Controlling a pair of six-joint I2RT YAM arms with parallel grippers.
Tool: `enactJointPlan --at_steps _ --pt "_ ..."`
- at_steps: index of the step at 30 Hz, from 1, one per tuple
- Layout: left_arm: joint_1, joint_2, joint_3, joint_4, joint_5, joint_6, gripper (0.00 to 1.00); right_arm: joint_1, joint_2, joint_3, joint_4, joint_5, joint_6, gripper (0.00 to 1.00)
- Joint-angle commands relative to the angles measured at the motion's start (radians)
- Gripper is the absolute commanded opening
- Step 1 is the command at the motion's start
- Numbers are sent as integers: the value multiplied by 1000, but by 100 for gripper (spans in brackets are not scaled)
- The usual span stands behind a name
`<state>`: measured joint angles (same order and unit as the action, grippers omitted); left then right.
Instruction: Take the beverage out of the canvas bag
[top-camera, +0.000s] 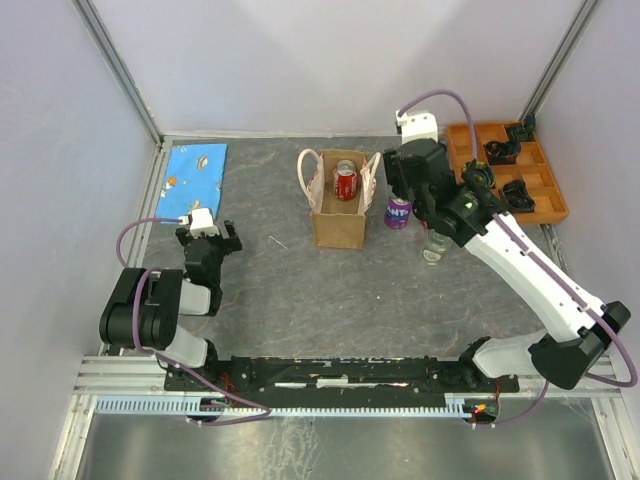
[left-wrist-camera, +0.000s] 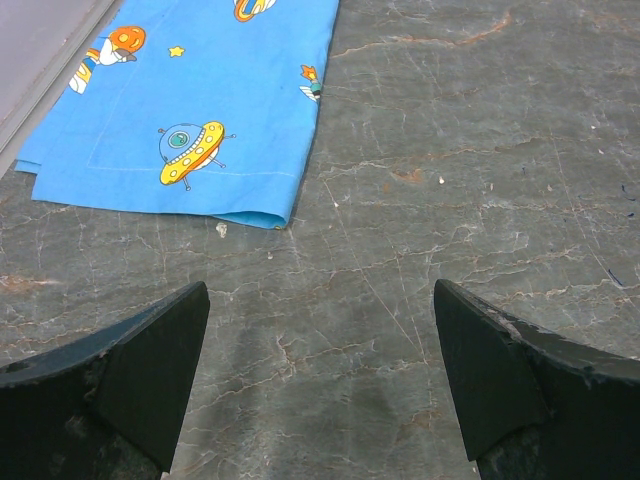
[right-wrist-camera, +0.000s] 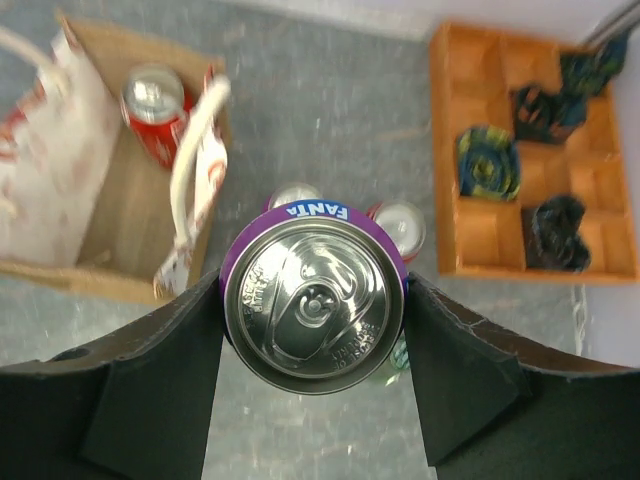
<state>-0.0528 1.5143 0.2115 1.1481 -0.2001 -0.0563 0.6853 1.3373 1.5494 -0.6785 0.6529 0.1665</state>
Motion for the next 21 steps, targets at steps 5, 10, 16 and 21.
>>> enactJointPlan --at_steps 5,10,16,21 --pt "-2 6 19 41 -3 42 99 1 -77 -208 43 -71 183 0" --pt "-2 6 19 42 -4 41 99 0 -89 -359 152 -87 176 0" --pt "-2 6 18 41 -3 41 99 -16 -61 -482 284 -136 205 0" --pt "-2 6 19 41 -4 41 99 -42 -16 -529 366 -151 236 0"
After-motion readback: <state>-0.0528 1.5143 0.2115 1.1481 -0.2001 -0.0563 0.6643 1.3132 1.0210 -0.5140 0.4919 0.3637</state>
